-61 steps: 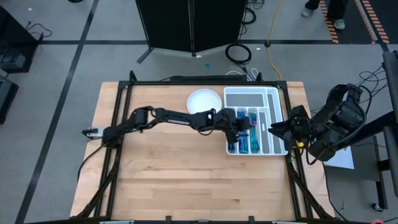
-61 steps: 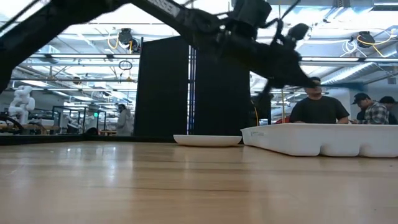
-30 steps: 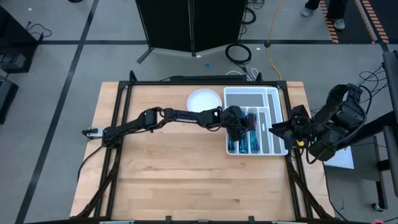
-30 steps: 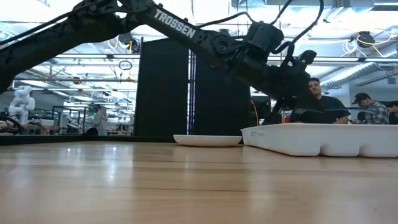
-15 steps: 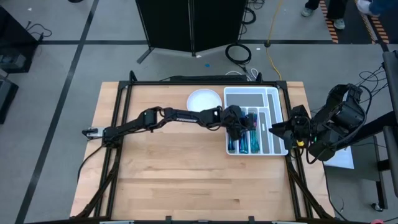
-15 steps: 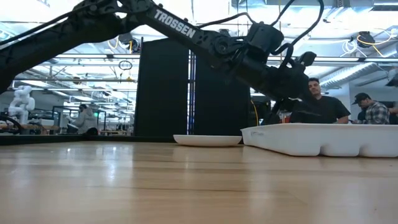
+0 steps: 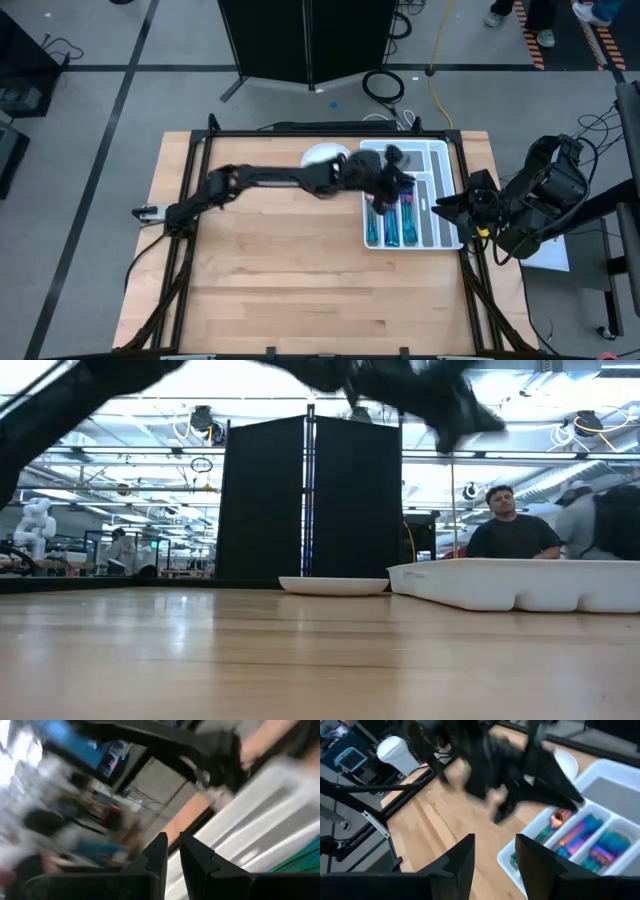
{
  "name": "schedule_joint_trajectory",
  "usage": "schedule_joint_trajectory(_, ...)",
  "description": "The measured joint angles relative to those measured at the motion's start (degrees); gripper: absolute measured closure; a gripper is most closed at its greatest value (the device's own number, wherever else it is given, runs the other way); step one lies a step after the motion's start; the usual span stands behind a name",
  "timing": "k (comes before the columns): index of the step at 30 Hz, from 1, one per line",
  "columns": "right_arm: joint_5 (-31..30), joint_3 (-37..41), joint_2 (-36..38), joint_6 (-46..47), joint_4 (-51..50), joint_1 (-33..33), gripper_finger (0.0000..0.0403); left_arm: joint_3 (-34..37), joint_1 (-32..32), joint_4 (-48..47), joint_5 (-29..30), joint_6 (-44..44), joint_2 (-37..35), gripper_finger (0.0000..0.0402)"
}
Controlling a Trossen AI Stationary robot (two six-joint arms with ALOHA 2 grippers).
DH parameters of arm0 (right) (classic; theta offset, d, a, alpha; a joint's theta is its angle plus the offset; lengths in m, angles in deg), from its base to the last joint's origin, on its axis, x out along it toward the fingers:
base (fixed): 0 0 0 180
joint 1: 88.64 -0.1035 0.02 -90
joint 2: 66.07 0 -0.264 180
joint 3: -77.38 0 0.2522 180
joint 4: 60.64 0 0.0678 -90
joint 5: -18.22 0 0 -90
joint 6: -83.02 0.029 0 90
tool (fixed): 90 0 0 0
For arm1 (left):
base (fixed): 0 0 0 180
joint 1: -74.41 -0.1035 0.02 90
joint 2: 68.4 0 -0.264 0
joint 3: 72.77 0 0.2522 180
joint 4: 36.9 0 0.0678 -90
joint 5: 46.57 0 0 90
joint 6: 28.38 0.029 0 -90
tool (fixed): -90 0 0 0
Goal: Sort silverware
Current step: Return to Home Position
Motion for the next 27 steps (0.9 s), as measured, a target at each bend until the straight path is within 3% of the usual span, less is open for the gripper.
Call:
schedule_joint_trajectory(6, -3.39, 0.0, 0.0, -7.97, 2.09, -0.02, 0.0271, 0.25, -2.76, -18.57, -10.8, -29.03, -11.95, 0.035)
schedule_joint_trajectory(10, -3.99, 0.95, 0.19, -10.13, 2.15, -0.78, 0.0271, 0.58, -3.24, -27.1, -14.95, -38.9, -20.54, 0.035)
schedule_joint_trajectory(14, -3.8, 3.07, 1.2, -9.95, 2.24, -2.36, 0.0271, 7.29, -1.76, -31.02, -18.17, -49.34, -30.16, 0.0351)
schedule_joint_trajectory(22, 5.65, 7.91, 2.53, -10.41, 3.78, -1.05, 0.028, 36.22, 8.39, -21.11, 4.75, -61.49, -57.09, 0.0376)
schedule_joint_trajectory(27, 5.72, 10.94, 3.73, -17.33, 13.99, 1.45, 0.035, 53.17, 13.11, -11.59, 14.14, -67.29, -71.15, 0.0384)
